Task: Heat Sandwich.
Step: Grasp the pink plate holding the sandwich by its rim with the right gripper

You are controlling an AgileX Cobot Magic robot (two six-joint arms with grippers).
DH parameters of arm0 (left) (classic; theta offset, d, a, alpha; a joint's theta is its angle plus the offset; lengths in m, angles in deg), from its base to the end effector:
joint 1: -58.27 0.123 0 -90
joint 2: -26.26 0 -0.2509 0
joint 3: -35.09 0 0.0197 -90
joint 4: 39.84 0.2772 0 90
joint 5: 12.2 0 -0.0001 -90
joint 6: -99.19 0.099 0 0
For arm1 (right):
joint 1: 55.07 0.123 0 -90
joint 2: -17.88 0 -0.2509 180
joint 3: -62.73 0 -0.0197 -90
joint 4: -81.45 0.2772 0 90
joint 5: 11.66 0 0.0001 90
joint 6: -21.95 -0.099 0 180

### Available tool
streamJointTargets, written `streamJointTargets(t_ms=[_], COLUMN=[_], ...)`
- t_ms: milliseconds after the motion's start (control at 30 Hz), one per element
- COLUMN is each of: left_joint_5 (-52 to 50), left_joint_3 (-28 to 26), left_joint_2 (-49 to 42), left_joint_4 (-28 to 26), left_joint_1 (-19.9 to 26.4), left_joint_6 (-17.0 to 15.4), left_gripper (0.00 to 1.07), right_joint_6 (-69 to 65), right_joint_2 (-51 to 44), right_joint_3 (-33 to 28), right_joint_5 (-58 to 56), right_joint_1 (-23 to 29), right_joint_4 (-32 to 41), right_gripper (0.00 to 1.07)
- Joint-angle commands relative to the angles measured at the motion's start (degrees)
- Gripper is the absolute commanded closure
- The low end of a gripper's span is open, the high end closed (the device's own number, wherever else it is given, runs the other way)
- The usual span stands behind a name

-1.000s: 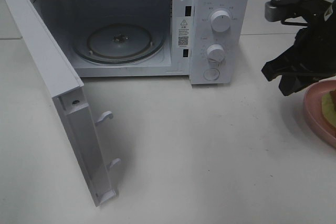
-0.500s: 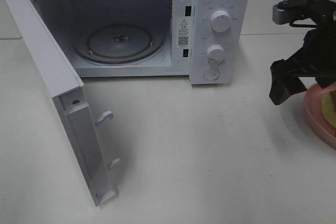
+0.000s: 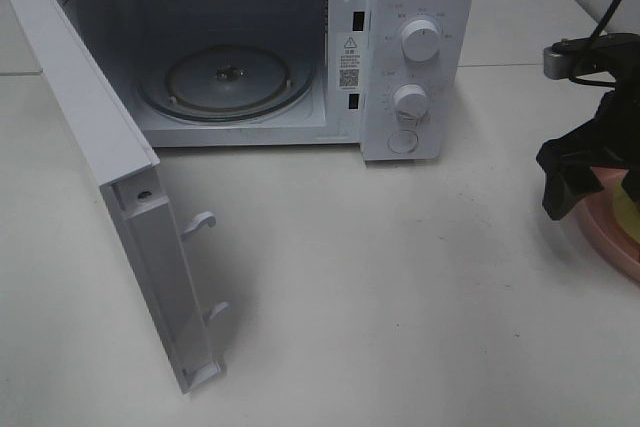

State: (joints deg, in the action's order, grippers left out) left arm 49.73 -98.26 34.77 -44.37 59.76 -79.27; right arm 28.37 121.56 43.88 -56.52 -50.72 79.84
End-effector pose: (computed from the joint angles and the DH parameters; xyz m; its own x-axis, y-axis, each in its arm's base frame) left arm 0.0562 -0.0054 0.2897 -0.4544 -0.0222 -0.8905 0.0314 0.9987 -0.0409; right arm 0.3244 0.0227 0.1377 -0.9552 -0.2046 -0.2141 -0.1989 0.9788 -0.0479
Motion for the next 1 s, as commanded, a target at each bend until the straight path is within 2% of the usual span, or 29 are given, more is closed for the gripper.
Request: streamJointTargets(t_ms=[33, 667, 1000], left_joint_5=[-0.69, -0.69, -0.69], left_joint_3=[0.11, 0.11, 0.11], left_joint_2=[-0.92, -0.92, -0.92], left_joint_4=[-0.17, -0.17, -0.17], left_joint_1=[-0.17, -0.17, -0.17], left_joint_6=[-0.23, -0.23, -0.23], left_gripper=[0.33, 0.33, 0.33], right_joint_6=[-0.52, -1.83, -2.29], right_joint_2=[1.6, 12.15, 17.13], right_joint_3=[0.69, 1.78, 2.81], right_joint_5=[1.09, 8.42, 11.69], right_joint_1=[-1.03, -5.04, -5.04], right_joint_4=[-0.4, -0.4, -0.52], right_gripper=[0.24, 0.24, 0.24])
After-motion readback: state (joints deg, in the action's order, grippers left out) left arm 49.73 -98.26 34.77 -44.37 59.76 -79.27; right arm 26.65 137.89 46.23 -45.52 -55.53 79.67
